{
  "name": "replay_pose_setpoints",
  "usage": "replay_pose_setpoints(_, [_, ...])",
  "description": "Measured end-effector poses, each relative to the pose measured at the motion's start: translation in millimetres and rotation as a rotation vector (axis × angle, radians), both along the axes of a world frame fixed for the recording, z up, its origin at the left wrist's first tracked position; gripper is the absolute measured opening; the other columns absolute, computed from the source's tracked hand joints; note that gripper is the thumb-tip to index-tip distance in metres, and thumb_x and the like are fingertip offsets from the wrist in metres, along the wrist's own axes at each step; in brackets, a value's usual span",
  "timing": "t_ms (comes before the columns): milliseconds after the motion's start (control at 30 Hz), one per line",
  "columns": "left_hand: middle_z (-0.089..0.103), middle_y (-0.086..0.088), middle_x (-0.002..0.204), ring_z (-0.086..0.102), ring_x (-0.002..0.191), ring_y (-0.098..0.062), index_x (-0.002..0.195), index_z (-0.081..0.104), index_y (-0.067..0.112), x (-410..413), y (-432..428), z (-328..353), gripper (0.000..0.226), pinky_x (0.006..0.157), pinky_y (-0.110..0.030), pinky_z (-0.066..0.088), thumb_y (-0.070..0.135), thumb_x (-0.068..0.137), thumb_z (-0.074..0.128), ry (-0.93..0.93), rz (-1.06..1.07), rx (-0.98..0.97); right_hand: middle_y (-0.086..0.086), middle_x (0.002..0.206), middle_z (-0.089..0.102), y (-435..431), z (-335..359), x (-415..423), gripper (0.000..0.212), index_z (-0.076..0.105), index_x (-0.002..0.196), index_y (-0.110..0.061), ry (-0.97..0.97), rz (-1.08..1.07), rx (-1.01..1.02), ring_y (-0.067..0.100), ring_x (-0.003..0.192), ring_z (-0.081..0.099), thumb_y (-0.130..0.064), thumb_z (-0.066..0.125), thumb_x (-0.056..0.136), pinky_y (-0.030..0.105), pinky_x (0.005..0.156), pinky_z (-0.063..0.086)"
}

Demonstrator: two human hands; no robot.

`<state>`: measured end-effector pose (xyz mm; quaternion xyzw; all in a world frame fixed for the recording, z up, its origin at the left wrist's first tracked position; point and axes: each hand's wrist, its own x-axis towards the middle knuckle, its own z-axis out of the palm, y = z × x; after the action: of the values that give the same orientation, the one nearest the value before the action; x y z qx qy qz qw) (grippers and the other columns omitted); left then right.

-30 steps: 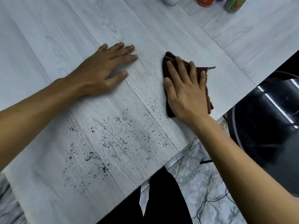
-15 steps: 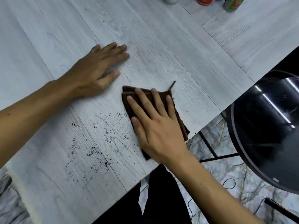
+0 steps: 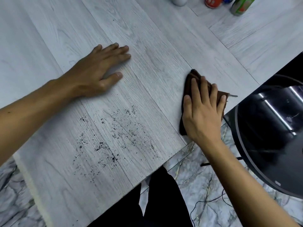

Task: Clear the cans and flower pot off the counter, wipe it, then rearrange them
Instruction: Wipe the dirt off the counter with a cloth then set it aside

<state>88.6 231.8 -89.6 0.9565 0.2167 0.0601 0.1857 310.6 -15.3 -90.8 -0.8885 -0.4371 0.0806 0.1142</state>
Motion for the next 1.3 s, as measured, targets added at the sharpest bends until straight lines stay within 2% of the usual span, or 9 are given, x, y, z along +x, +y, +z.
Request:
replay_pose_setpoints(233, [0.018,0.009,0.17,0.008,0.157,-0.012,0.159,0.03,0.032,-15,3,1,0.063,0.126,-0.054,0.008,0.056,0.101,0.037,0.0,0.006,0.017,-0.002,0.171,0.004,51,4,-11,0.056,0.014,0.163,-0.029,0.01,0.109,-0.015,0.029,0.157,-0.004,-0.043,0.02,0.109,0.056,0.123,-0.006])
replay_pose_setpoints(467, [0.019,0.012,0.169,0.007,0.157,-0.01,0.158,0.032,0.033,-24,7,1,0.058,0.126,-0.051,0.006,0.046,0.103,0.036,-0.007,0.031,-0.012,-0.003,0.171,0.012,78,8,-65,0.055,0.02,0.162,-0.03,-0.01,0.364,0.004,0.027,0.157,0.001,-0.044,0.023,0.109,0.054,0.123,-0.004])
replay_pose_setpoints(633, [0.02,0.01,0.169,0.009,0.157,-0.012,0.158,0.035,0.03,-29,7,2,0.056,0.126,-0.051,0.006,0.037,0.102,0.037,-0.009,0.046,-0.022,-0.004,0.17,0.017,58,5,-117,0.055,0.024,0.161,-0.031,-0.043,0.575,-0.002,0.029,0.157,0.006,-0.044,0.026,0.108,0.056,0.123,0.001])
replay_pose_setpoints(767, [0.017,0.01,0.17,0.006,0.157,-0.011,0.159,0.031,0.031,-33,3,3,0.056,0.127,-0.048,0.004,0.04,0.104,0.035,0.006,0.047,-0.024,-0.005,0.169,0.018,19,0,-131,0.054,0.029,0.16,-0.029,0.003,0.651,0.027,0.027,0.157,0.005,-0.042,0.032,0.107,0.057,0.123,0.006])
replay_pose_setpoints(900, [0.018,0.009,0.17,0.006,0.158,-0.012,0.159,0.032,0.029,-36,-1,4,0.056,0.127,-0.05,0.004,0.039,0.104,0.036,0.0,0.06,-0.031,-0.006,0.169,0.018,-12,-2,-124,0.055,0.028,0.16,-0.03,-0.004,0.618,0.025,0.026,0.157,0.005,-0.041,0.032,0.107,0.057,0.123,0.008])
replay_pose_setpoints(1067, [0.018,0.008,0.17,0.007,0.158,-0.013,0.159,0.033,0.029,-43,-5,3,0.057,0.127,-0.05,0.006,0.041,0.104,0.037,0.006,0.057,-0.012,-0.004,0.168,0.022,-31,-1,-108,0.056,0.03,0.16,-0.029,-0.034,0.454,0.024,0.024,0.157,0.009,-0.042,0.033,0.105,0.056,0.123,0.01])
replay_pose_setpoints(1300, [0.019,0.012,0.169,0.007,0.157,-0.011,0.158,0.033,0.035,-59,-4,-1,0.053,0.127,-0.05,0.007,0.044,0.106,0.034,0.009,0.039,0.007,-0.006,0.171,0.007,-2,1,-80,0.058,0.016,0.162,-0.033,0.006,0.201,-0.013,0.024,0.157,-0.003,-0.048,0.023,0.107,0.055,0.124,-0.002])
